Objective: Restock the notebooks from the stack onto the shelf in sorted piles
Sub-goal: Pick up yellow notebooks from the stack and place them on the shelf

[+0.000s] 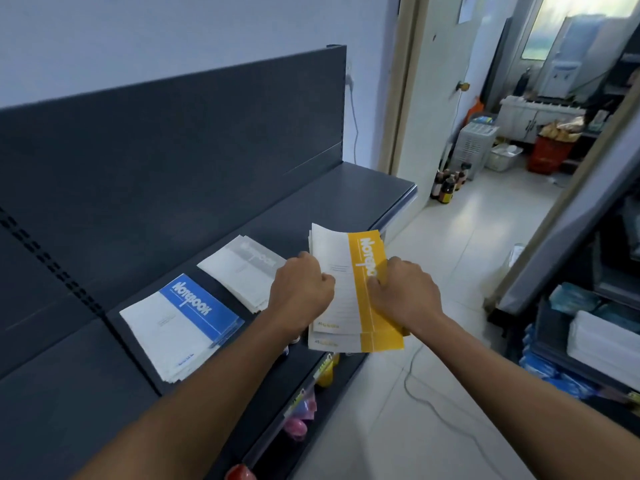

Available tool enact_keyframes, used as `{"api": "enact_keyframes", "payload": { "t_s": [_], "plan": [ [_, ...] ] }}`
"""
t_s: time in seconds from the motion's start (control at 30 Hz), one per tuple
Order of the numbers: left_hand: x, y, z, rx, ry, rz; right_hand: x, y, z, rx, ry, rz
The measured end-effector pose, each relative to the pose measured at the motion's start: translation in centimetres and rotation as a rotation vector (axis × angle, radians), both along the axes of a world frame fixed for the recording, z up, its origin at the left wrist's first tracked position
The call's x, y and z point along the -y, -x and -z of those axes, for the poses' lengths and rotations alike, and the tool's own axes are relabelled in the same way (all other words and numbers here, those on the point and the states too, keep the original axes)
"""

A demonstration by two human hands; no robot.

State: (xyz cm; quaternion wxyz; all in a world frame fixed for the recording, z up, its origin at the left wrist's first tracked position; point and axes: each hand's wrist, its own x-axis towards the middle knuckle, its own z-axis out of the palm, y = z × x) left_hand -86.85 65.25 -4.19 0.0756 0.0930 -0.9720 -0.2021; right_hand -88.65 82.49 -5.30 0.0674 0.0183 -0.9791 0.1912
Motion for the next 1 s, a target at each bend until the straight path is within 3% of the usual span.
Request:
{"api": "enact_keyframes", "payload": {
  "t_s": [0.5, 0.8, 1.0],
  "plan": [
    [-2.7, 12.2, -0.1, 0.019, 0.008, -0.134, -2.9, 15.2, -0.8, 0.001, 0.035, -0.121],
    [0.5, 18.7, -0.7, -0.05, -0.003, -0.259, 0.9, 23.7, -2.4, 0.004, -0.005, -0.234],
    [2.6, 19.3, 0.3, 0.018, -0.041, -0.394, 4.2, 26.4, -1.2, 0.034, 0.0, -0.366]
  ]
}}
